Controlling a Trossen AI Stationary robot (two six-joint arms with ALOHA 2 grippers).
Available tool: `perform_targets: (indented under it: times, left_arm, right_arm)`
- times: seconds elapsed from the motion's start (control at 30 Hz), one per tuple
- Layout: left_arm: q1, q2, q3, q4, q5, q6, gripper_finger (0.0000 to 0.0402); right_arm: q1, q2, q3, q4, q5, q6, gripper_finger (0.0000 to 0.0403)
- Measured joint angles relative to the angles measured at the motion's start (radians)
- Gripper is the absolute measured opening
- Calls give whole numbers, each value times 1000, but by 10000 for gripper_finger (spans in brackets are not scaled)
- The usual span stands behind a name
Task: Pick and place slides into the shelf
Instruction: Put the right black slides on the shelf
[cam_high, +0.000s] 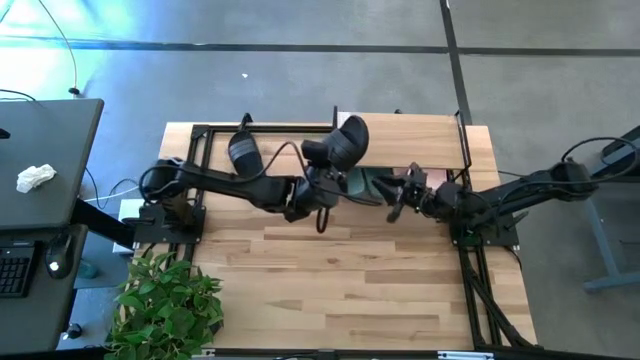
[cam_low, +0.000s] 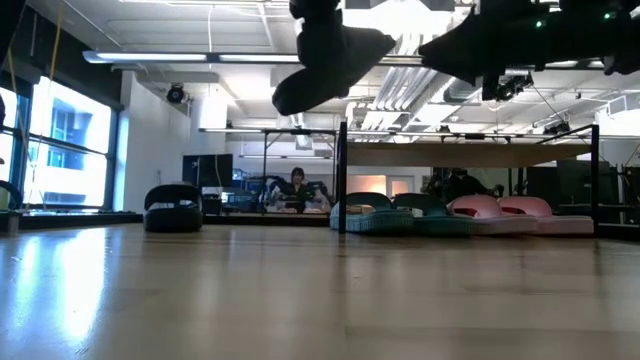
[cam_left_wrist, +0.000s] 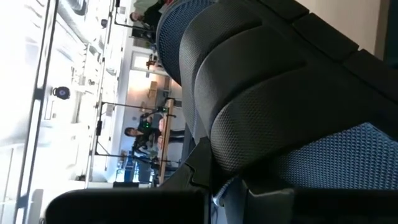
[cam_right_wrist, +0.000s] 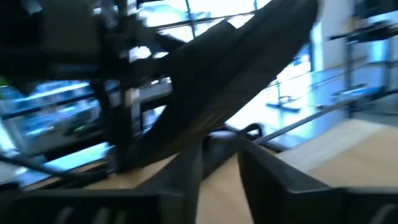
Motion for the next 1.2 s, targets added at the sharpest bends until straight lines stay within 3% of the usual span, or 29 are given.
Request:
perform_targets:
  times: [0.17, 0.33, 0.47, 0.57, 0.9, 1.2]
  left_arm:
    - [-24, 13, 0, 5, 4, 0, 0]
    - [-42, 14, 0, 5, 29, 0, 0]
    - [-51, 14, 0, 5, 42, 0, 0]
    - [-52, 14, 0, -6, 41, 0, 0]
    - [-51, 14, 0, -15, 60, 20, 0]
    - [-51, 14, 0, -10, 79, 27, 0]
  right_arm:
    - [-76, -30, 0, 92, 71, -14, 166]
    - [-175, -55, 21, 100, -120, 114, 194]
    - [-235, -54, 85, -35, -284, 246, 197]
    - [-250, -54, 141, -125, -346, 289, 197]
    - [-267, -54, 340, -555, -341, 390, 197]
    - [-316, -52, 380, -707, -368, 483, 197]
